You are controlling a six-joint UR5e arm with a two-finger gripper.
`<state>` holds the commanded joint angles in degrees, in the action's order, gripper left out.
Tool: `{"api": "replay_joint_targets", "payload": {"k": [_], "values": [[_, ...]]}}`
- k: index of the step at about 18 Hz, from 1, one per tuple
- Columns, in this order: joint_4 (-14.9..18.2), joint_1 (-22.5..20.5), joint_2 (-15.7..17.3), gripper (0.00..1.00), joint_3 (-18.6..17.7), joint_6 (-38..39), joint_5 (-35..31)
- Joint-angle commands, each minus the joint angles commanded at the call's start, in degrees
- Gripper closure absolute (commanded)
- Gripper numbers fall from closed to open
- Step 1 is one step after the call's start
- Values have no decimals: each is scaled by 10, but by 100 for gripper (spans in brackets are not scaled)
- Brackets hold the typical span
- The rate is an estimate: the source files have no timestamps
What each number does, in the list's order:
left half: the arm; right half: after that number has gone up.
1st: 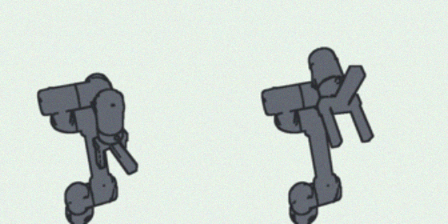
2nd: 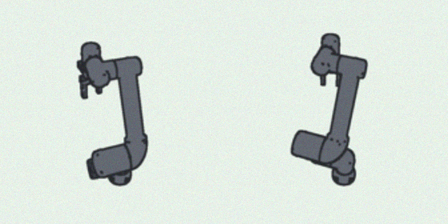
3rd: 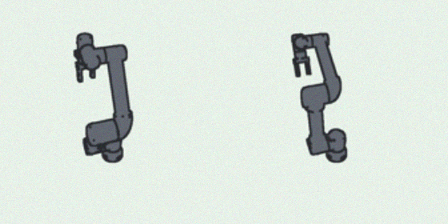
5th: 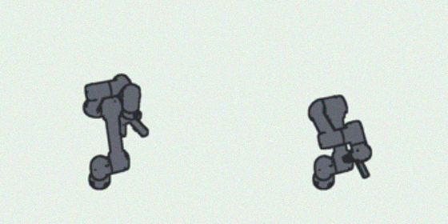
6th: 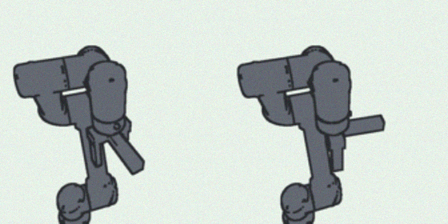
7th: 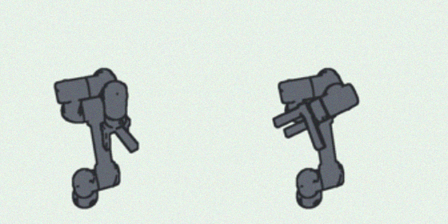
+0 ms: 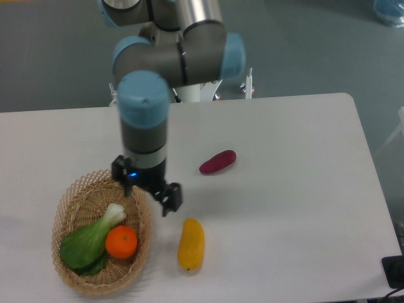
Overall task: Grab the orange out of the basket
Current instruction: 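Move the open gripper over the wicker basket toward the orange, then lower the gripper onto the orange in the basket and close it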
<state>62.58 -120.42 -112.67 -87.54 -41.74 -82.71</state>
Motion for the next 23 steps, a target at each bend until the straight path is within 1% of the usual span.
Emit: {"api": "replay_joint_targets", "payload": {"k": [1,2,3,5,6,11,14,17,19,23], "values": [[-2,1,-11,0,3,-22,0],[-4,4,-20,0,4,-72,0],[-6,9,-26,0,5,-100,0],[-19,18,-43,0,5,-140,-2],[-26,19,-52,0,9,-143,-3],[-33,30,-95,0,25,-147,-4],[-32,36,-117,0,56,-146,-6],[-33,38,-122,0,59,-147,-7],[-33,39,-132,0,59,-147,-17],[-33,41,-129,0,54,-147,-19]]}}
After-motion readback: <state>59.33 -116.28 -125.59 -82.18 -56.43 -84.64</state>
